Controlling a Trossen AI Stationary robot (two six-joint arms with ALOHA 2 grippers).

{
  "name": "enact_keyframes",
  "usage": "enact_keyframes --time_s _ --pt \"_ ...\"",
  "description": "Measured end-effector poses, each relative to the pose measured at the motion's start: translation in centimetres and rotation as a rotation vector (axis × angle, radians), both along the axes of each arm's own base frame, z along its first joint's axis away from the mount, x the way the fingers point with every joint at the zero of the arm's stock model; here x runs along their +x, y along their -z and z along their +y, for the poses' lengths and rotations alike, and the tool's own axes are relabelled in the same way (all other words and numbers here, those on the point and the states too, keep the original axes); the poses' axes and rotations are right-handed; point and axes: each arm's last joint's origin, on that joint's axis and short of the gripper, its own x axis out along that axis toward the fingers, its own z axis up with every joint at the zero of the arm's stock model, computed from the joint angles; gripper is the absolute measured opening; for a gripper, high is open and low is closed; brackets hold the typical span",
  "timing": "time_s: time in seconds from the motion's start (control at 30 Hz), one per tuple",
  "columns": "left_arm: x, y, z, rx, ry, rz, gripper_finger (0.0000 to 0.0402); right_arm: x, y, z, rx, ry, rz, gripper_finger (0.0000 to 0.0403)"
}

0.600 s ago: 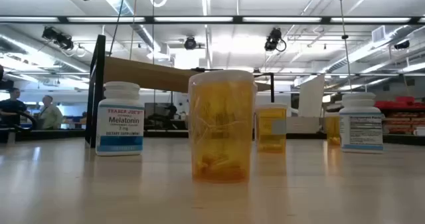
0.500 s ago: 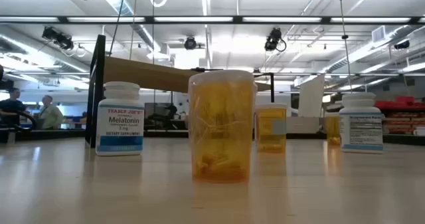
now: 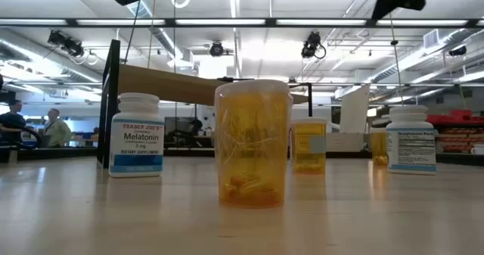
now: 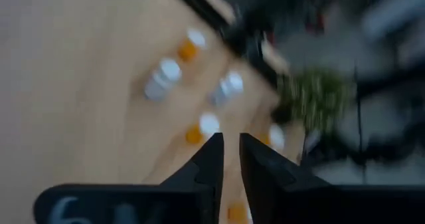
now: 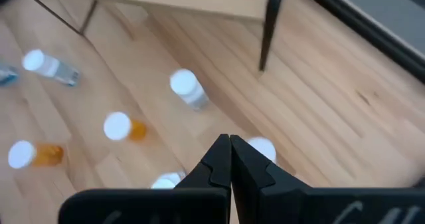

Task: Pick and place medicine bottles onto shelf by color
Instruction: Put the white pill bottle on the shelf

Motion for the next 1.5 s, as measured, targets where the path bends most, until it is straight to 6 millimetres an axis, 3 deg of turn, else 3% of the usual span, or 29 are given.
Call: enact_keyframes --time_s 0.2,0.4,0.53,0.7,1.07,1.5 --pt "2.4 0.0 -1.8 0.231 0.292 0.274 0.0123 -0.1 0.1 0.0 0.002 -0.001 0.018 0.0006" --pt "5.2 -0.2 -2.9 0.358 0.439 0.458 0.0229 -0.1 0.1 0.0 0.002 -0.003 0.018 0.0006" --pt "7.4 1.4 -3.7 0.34 0.45 0.526 0.0302 -0.1 0.1 0.1 0.011 -0.009 0.017 0.0006" --pt "9.2 5.4 -4.8 0.214 0.498 0.734 0.0362 -0.1 0.1 0.2 0.047 -0.041 0.018 0.0006" --pt "11.6 10.4 -7.5 0.21 0.551 0.884 0.0365 -0.1 0.1 0.3 0.008 -0.174 0.046 0.0006" --pt "13.1 14.5 -7.8 0.194 0.504 1.021 0.0363 -0.1 0.2 0.3 -0.013 -0.2 0.055 0.0006"
